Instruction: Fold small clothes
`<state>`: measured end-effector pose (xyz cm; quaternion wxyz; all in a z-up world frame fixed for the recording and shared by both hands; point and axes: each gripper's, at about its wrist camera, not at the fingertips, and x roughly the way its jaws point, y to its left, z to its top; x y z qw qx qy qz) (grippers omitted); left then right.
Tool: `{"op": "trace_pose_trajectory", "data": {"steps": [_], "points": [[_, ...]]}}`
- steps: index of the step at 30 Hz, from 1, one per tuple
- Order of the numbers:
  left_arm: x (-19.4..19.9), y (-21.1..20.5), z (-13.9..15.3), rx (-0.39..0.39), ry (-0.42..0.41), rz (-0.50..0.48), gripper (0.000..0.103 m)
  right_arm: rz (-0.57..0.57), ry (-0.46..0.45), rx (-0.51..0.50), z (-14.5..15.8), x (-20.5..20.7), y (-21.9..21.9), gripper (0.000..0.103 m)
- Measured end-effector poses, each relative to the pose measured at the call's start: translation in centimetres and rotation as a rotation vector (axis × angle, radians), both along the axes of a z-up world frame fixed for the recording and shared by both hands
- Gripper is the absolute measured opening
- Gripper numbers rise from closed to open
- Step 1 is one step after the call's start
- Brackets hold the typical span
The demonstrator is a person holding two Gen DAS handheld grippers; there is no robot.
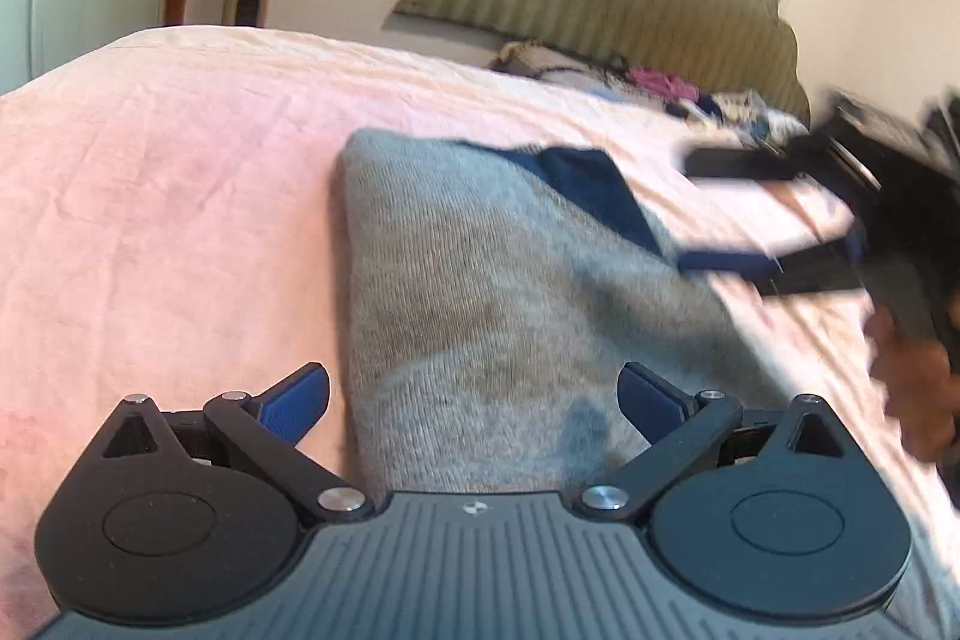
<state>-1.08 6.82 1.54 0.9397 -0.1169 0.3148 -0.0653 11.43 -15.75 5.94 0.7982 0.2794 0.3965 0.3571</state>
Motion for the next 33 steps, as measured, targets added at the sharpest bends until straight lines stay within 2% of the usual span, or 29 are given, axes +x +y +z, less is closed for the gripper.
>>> {"op": "trace_pose_trajectory", "data": {"steps": [2,3,4,5,9,12,14,17,19,20,21,22,23,24,25,27,31,33], "points": [[0.7,-0.6,-0.1,0.039,0.013,-0.038,0.103,0.013,0.001,-0.014,-0.3,-1.1,-0.3,0.090],[1.2,-1.3,-0.3,0.095,0.032,-0.041,0.103,0.023,0.013,-0.050,-1.0,-1.4,-0.2,0.094],[1.4,-1.8,-0.4,0.151,0.049,-0.025,0.102,0.029,0.045,-0.101,-2.0,-1.3,0.0,0.093],[1.3,-2.0,-0.2,0.183,0.044,-0.022,0.102,0.024,0.050,-0.111,-2.8,-1.6,-0.3,0.079],[-2.6,-2.5,0.6,0.306,-0.045,-0.105,0.103,-0.013,0.047,0.018,-1.8,-3.8,-3.2,0.081],[-4.6,-3.2,0.6,0.405,-0.069,-0.123,0.102,-0.004,0.038,-0.038,-1.4,-5.5,-4.0,0.081],[-4.8,-3.3,0.4,0.409,-0.060,-0.140,0.102,0.016,0.026,-0.089,-1.4,-6.4,-4.0,0.081],[-4.3,-3.3,0.1,0.381,-0.049,-0.111,0.100,0.040,0.037,-0.104,-1.8,-7.2,-4.1,0.081],[-3.6,-3.3,-0.2,0.370,-0.027,-0.093,0.074,0.052,0.042,-0.127,-2.0,-7.5,-3.9,0.078],[-3.3,-3.2,-0.3,0.351,-0.017,-0.098,0.067,0.044,0.059,-0.152,-2.3,-7.2,-3.6,0.073],[-3.1,-3.0,-0.3,0.326,-0.017,-0.109,0.051,0.034,0.067,-0.172,-2.6,-6.9,-3.5,0.061],[-3.2,-3.0,-0.2,0.320,-0.020,-0.109,0.044,0.030,0.069,-0.170,-2.7,-6.8,-3.5,0.056],[-3.2,-3.0,-0.3,0.337,-0.026,-0.103,0.040,0.034,0.074,-0.166,-3.0,-6.7,-3.5,0.044],[-3.2,-3.1,-0.3,0.360,-0.036,-0.095,0.020,0.037,0.078,-0.180,-3.1,-6.5,-3.5,0.030],[-3.3,-2.9,-0.3,0.380,-0.042,-0.079,0.010,0.042,0.074,-0.197,-3.4,-6.4,-3.3,0.023],[-3.4,-2.0,0.0,0.384,-0.039,-0.055,0.009,0.057,0.063,-0.194,-3.5,-6.5,-3.5,0.017],[-3.3,-0.9,-0.6,0.392,-0.013,-0.064,0.009,0.087,0.051,-0.214,-3.5,-7.1,-3.2,0.016],[-3.4,-1.6,-0.7,0.428,-0.018,-0.081,0.009,0.080,0.054,-0.191,-4.1,-6.9,-3.6,0.013]]}}
